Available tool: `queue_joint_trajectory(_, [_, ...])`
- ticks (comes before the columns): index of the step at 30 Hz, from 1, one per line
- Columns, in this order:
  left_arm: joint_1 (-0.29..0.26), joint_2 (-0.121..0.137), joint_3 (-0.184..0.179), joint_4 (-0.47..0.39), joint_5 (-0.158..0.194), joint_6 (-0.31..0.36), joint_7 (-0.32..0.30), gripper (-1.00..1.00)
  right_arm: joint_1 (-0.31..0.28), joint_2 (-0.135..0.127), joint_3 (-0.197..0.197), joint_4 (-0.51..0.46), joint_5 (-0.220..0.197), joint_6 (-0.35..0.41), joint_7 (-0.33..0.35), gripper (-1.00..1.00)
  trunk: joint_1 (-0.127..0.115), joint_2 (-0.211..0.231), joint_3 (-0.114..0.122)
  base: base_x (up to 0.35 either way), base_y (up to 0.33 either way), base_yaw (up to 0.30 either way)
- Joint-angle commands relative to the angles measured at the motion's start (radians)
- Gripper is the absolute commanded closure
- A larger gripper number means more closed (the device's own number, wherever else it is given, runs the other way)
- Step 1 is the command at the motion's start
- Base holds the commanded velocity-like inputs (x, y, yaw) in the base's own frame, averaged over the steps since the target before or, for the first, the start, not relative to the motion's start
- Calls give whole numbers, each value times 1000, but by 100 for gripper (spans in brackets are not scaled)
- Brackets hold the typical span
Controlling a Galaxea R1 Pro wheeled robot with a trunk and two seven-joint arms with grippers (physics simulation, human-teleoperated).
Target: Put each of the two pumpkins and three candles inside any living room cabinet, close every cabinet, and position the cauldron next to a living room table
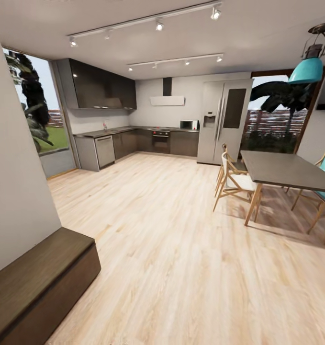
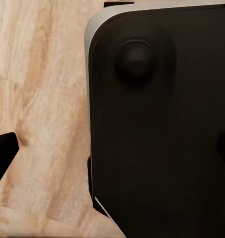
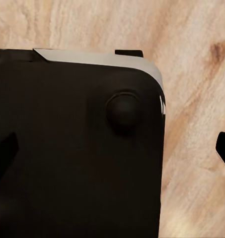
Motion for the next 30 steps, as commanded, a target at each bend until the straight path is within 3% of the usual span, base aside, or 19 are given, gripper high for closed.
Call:
queue_joint_trajectory(1, [1,0,0,-2,0,1,0,-100,-1,0,1,1,1,-11,0,-100,0,0,-1,0,0,274])
queue_joint_trajectory(30, [1,0,0,-2,0,1,0,-100,0,1,-5,11,-10,-121,-2,-100,0,0,-1,0,0,274])
